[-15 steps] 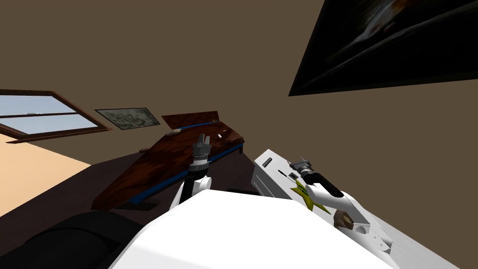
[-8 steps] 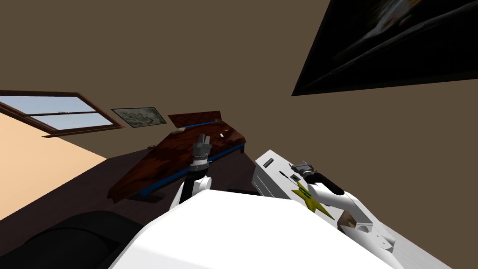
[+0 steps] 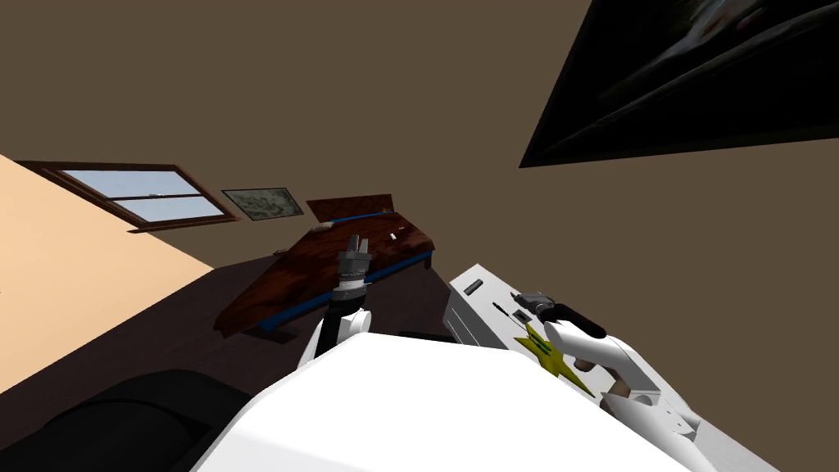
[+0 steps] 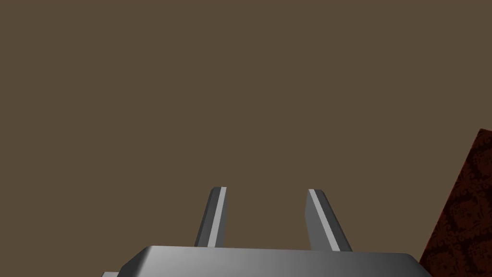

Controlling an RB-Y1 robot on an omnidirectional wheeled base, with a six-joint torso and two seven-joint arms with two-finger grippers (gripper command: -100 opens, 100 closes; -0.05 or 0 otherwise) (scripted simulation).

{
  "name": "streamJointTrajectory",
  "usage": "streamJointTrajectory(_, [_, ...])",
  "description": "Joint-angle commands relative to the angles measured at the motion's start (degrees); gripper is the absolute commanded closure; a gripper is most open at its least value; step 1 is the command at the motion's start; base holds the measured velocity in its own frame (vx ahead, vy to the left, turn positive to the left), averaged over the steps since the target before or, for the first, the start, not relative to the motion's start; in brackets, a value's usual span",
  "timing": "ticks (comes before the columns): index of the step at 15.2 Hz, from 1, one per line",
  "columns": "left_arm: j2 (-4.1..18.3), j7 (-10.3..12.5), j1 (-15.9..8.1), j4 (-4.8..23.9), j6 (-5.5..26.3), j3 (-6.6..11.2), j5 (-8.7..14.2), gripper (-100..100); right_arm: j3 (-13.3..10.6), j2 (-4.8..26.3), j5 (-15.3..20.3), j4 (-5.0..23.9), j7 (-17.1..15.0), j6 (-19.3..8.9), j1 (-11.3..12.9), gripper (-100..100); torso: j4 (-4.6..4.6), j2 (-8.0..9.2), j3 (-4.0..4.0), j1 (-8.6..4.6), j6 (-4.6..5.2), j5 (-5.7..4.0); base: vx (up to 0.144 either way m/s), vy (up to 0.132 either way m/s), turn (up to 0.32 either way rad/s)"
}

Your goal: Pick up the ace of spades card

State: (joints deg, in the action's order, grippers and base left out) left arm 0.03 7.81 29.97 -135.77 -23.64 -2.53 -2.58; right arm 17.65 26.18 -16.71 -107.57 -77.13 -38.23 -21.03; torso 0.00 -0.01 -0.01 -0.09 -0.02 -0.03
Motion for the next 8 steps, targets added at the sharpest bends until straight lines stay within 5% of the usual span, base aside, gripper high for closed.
streamJointTrajectory(1, [0.0, 0.0, 0.0, 0.0, 0.0, 0.0, 0.0, 0, 0.4, 0.4, -0.8, 1.1, -2.9, -2.4, 0.6, -100, 0.0, 0.0, 0.0, 0.0, 0.0, 0.0, -0.011, -0.019, 0.145])
streamJointTrajectory(8, [0.0, 0.0, 0.0, 0.0, 0.0, 0.0, 0.0, 0, 1.7, 1.2, -2.9, 3.7, -11.0, -8.3, 1.5, -100, 0.01, 0.04, 0.02, -0.05, 0.02, 0.0, -0.019, -0.024, 0.092])
